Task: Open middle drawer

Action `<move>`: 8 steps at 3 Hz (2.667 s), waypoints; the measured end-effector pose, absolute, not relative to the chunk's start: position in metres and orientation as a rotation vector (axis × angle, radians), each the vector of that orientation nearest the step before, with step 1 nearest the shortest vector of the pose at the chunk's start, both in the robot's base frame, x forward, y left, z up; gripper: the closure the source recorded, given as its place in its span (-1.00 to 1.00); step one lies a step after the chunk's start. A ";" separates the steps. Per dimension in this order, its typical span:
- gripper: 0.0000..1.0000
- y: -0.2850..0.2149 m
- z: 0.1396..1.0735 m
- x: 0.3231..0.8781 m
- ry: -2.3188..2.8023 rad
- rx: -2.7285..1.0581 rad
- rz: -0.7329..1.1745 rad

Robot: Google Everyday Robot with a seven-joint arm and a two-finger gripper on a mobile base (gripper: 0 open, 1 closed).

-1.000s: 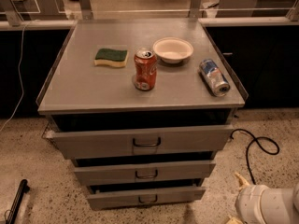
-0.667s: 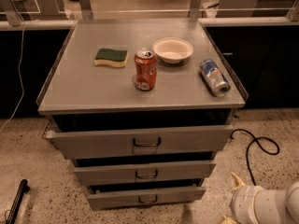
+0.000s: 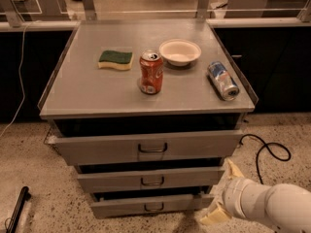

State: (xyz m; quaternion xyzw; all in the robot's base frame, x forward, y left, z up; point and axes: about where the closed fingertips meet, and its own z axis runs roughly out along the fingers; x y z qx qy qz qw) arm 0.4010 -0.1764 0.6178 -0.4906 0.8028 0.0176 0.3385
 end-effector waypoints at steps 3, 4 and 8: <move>-1.00 -0.181 0.605 0.421 2.005 -1.331 -0.028; -1.00 -0.165 0.581 0.420 1.985 -1.414 -0.048; -1.00 -0.146 0.492 0.458 1.913 -1.481 0.228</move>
Offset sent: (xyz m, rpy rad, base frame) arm 0.0185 -0.0089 -0.0047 -0.0208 -0.0644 0.0136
